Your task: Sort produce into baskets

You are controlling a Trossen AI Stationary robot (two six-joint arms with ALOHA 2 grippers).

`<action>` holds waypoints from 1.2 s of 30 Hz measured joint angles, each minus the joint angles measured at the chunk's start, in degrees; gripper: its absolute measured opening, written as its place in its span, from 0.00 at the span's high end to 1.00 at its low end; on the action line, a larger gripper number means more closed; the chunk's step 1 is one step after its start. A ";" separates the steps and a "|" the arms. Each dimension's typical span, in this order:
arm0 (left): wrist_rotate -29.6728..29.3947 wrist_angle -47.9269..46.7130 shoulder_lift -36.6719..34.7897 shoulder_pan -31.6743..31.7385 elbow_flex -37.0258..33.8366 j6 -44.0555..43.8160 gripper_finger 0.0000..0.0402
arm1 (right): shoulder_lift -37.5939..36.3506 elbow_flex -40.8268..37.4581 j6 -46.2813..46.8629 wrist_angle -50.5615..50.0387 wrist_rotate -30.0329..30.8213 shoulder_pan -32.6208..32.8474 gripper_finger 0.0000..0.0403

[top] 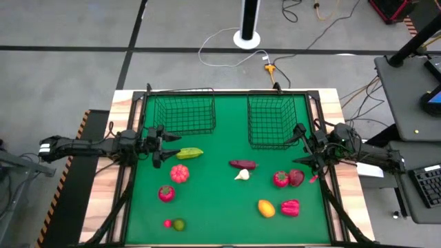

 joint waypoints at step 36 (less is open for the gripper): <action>-8.58 18.31 0.37 0.00 0.00 -19.04 0.22 | -0.01 0.00 7.58 -0.68 12.09 0.01 0.11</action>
